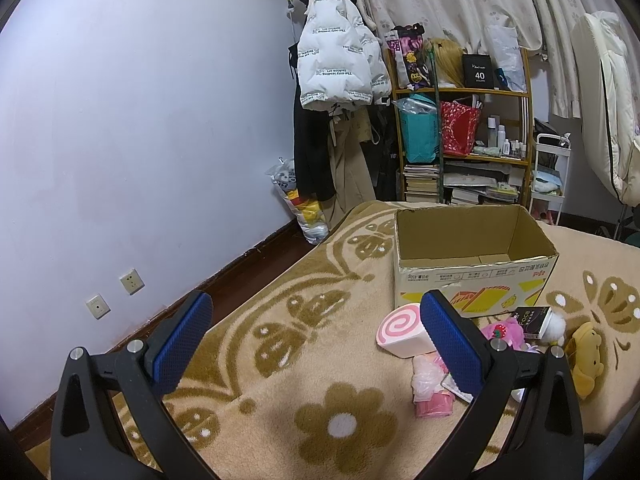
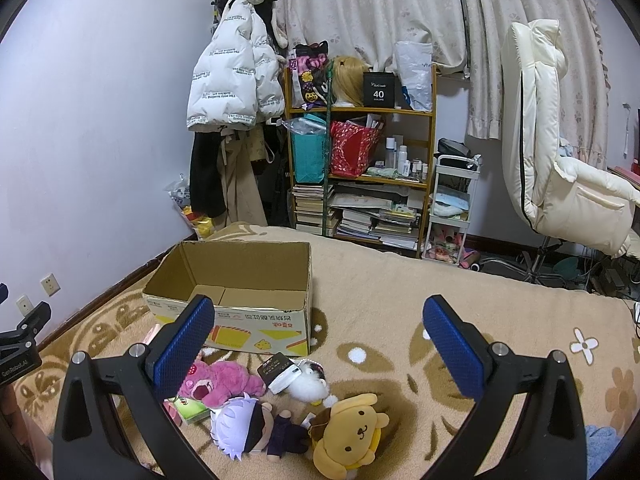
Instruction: Organize soft objects
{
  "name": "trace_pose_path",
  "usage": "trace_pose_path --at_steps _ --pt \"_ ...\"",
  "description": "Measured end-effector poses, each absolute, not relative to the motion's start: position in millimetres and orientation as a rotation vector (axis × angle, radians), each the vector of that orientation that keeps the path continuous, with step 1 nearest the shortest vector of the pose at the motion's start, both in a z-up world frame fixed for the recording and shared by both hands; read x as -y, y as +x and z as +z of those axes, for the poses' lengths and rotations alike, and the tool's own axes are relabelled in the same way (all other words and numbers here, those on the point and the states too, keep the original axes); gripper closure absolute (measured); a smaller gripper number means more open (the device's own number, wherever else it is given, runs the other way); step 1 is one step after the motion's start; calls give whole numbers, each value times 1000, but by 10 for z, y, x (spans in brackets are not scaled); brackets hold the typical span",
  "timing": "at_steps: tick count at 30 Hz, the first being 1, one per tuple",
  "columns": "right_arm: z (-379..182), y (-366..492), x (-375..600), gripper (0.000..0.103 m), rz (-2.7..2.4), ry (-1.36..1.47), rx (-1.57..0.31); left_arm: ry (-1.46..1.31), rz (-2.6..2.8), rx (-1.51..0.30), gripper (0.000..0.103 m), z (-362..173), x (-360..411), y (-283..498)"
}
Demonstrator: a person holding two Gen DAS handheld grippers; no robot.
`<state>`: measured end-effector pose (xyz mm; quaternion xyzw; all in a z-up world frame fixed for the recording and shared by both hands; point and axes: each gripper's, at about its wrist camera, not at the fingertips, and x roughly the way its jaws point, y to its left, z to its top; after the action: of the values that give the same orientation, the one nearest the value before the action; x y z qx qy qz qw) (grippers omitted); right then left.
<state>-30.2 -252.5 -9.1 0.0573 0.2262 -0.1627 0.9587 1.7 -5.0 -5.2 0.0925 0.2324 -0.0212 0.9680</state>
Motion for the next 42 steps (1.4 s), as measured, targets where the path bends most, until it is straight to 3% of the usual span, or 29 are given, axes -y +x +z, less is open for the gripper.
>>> trace_pose_path --at_steps 42 --pt "-103 -294 2526 0 -332 116 -463 199 -40 -471 1 -82 1 44"
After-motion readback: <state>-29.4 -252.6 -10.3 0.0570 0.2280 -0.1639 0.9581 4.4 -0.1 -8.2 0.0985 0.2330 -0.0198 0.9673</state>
